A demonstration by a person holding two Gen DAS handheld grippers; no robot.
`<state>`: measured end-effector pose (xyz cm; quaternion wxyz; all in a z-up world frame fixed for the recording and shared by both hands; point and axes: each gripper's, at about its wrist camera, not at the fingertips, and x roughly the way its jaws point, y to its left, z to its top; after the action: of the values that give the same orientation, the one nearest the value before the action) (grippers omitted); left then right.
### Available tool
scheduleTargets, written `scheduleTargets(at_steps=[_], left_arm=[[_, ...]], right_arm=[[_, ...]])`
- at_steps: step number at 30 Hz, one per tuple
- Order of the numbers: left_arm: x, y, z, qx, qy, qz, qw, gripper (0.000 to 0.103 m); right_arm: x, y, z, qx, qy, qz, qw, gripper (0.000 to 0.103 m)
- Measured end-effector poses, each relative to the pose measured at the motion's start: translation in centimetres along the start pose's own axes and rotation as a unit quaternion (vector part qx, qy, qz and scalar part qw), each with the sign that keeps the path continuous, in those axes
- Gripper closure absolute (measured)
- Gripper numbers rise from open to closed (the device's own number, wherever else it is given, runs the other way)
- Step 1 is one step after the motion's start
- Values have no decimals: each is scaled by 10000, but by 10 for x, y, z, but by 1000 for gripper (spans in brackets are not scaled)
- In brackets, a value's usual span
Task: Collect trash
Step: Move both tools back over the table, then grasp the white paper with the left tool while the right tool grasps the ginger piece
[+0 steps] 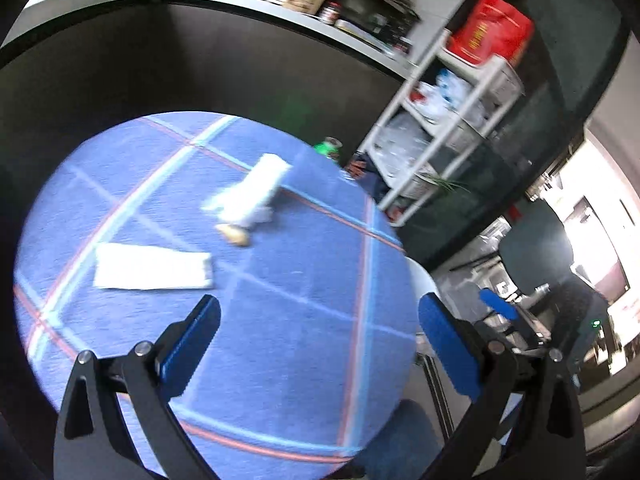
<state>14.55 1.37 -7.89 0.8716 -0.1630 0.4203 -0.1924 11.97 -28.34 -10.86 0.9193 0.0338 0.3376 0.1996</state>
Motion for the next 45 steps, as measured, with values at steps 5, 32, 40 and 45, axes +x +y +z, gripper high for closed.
scheduleTargets(at_steps=[5, 32, 40, 45], left_arm=[[-18, 43, 9, -173, -123, 171, 9996, 4], [73, 125, 54, 816, 905, -490, 9913, 15], [96, 113, 37, 1444, 1353, -399, 9794, 16], [101, 117, 33, 1375, 1350, -260, 9809, 15]], right_arm=[[12, 30, 15, -117, 21, 200, 9997, 9], [218, 117, 46, -1182, 1447, 745, 9796, 69], [251, 117, 52, -1285, 1570, 822, 9757, 69], [250, 122, 45, -1500, 1609, 725, 9728, 86]])
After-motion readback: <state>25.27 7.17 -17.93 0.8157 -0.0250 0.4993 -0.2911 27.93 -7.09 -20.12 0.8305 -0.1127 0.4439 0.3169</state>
